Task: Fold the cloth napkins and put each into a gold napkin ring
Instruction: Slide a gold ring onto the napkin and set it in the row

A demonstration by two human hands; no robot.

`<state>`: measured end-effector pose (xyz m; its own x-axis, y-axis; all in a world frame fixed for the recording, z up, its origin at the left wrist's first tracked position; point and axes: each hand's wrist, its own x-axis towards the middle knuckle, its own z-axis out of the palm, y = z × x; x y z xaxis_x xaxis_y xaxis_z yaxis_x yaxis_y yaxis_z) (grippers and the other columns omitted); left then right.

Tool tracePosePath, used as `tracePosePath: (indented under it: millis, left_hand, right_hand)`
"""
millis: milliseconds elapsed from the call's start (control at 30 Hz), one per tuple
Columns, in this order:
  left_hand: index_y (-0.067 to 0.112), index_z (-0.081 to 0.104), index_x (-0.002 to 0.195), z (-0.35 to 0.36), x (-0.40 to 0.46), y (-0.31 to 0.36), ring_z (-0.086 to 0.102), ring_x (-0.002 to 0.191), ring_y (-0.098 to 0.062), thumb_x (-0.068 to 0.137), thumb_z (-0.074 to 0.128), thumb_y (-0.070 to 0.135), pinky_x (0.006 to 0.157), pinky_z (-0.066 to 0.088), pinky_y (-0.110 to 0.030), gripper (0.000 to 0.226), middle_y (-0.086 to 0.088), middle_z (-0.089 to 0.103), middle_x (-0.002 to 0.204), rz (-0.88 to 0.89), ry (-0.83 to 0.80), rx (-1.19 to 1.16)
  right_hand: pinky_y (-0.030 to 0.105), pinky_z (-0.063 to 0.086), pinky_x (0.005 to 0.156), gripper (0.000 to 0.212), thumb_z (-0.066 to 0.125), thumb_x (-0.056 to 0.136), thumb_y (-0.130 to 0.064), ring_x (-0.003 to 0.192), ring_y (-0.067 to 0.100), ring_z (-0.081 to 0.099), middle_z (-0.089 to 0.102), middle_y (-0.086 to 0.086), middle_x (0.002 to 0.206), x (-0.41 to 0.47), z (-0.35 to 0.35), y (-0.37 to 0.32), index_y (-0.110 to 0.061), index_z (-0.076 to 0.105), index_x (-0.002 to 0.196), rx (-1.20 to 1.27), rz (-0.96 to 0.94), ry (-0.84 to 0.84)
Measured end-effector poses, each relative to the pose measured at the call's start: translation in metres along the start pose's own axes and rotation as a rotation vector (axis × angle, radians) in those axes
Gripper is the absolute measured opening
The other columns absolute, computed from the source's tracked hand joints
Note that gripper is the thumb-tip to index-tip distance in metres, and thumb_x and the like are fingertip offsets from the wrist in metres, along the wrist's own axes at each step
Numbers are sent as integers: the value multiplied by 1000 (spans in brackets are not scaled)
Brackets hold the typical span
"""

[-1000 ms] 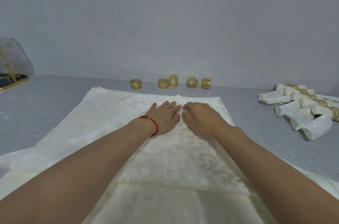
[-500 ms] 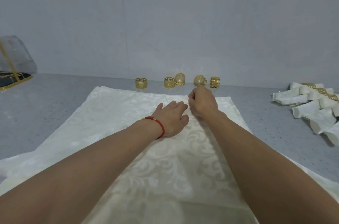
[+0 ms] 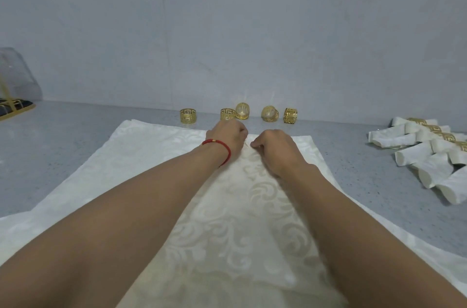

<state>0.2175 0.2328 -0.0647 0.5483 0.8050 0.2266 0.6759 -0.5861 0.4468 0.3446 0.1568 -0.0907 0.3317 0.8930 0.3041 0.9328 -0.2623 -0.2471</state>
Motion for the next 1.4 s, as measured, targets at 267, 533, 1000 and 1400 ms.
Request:
tracePosePath:
  millis: [267,533,1000,1400]
  left_hand:
    - [25,66,69,1,9,2,65,90,-23,82,67,12,88,55,-43,18,6,68,85,37,-19,30]
    - [26,62,91,-4,-4,-1,59,97,-22,89,56,10,87,37,-38,16,7,66,95,372,43,326]
    - [20,80,98,13,-20,-18,66,93,-17,86,66,8,89,53,-28,22,2,75,91,83,178,-264]
    - [23,55,86,5,-24,-7,58,93,-25,85,55,0,80,36,-37,24,3,62,92,352,209,393]
  right_hand:
    - [33,52,95,29,56,97,-7,112,30,64,73,12,118,-4,-7,5,-8,74,120,294,99,169]
    - [39,45,86,14,64,95,-17,105,27,55,72,3,96,-10,-7,2,-23,77,99,119,-47,151]
    - [37,58,72,18,70,91,-24,66,18,63,69,-4,67,-13,-10,7,-18,76,74,409,77,70]
    - [40,44,84,7,62,96,-19,94,26,62,67,-1,96,-18,-19,2,-21,69,97,-81,-236,97]
